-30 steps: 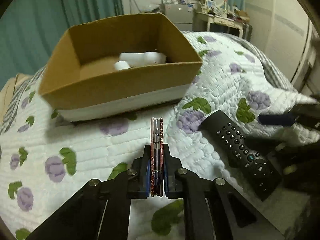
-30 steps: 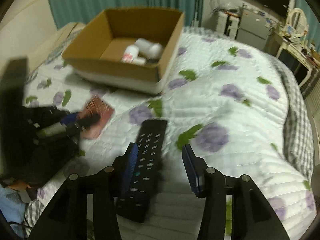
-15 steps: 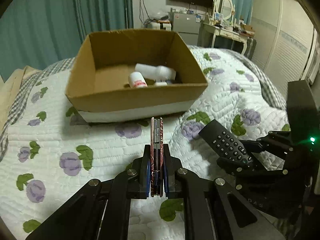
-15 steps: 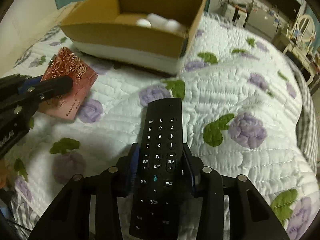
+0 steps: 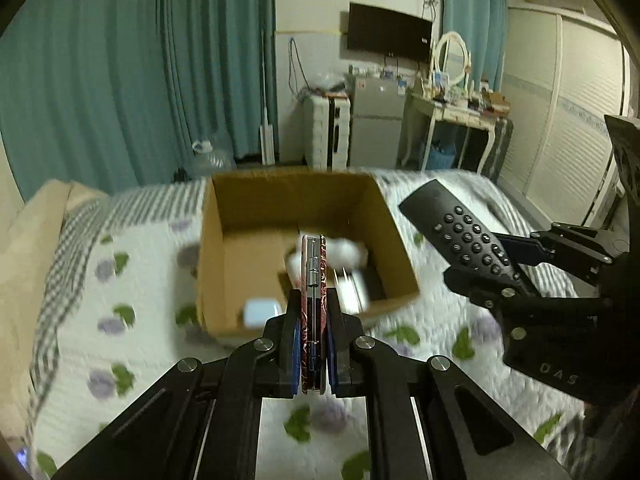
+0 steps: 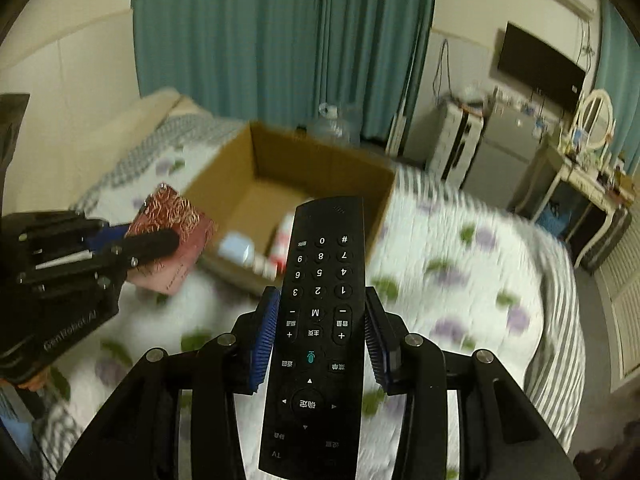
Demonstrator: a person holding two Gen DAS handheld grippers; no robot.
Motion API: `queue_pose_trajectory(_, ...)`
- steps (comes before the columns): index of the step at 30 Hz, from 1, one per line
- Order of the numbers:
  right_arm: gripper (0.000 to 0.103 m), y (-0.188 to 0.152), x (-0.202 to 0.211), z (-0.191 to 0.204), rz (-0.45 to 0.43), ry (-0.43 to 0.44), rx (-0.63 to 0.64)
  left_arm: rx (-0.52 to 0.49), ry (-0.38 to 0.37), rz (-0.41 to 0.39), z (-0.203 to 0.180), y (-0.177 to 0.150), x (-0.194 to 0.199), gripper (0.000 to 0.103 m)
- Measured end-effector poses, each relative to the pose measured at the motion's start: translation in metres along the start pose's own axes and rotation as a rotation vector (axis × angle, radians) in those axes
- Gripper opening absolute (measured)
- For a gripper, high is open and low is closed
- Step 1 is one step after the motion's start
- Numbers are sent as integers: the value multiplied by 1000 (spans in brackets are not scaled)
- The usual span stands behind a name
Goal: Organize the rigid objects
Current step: 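Carry the card and remote into the box and open both tools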
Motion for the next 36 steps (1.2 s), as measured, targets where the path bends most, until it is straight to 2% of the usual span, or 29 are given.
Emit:
queue_pose_trajectory(6,41,46,-22,-3,-58,25,19,6,47,11,17,33,-39,10)
queue_pose_trajectory(12,41,68,-69,-15,-65,49,5,5,82,77,25,32,-93,10)
queue_pose_trajectory(16,41,68,-96,-19,-54,60,-3,5,89,114,28,23,-120,10)
queue_pose_trajectory(21,41,58,-119,-29,-30,73,-30,7,92,132,28,18,-133,10)
queue_pose_trajectory(31,41,52,-124,-31,-15,66,-47,-5,91,149,25,12,-140,11)
queue_pose_trajectory(34,41,51,-125,-32,-12,66,-55,8,81,130,28,14,-139,14)
queue_pose_trajectory(35,41,51,-126,-33,-12,65,-57,12,82,124,28,15,-138,20)
queue_pose_trajectory(36,41,50,-127,-33,-11,64,-59,18,85,117,29,16,-137,37)
Point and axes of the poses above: each gripper's, at about its wrist camera, not at the fingertips, and x roughly against the way its jaws point, z to its left, y to its top, the point moved 2 cm from there along -x, roughly the way its jaws point, and after that the axes turned 4 degrees about y, right-handed, at the moved point
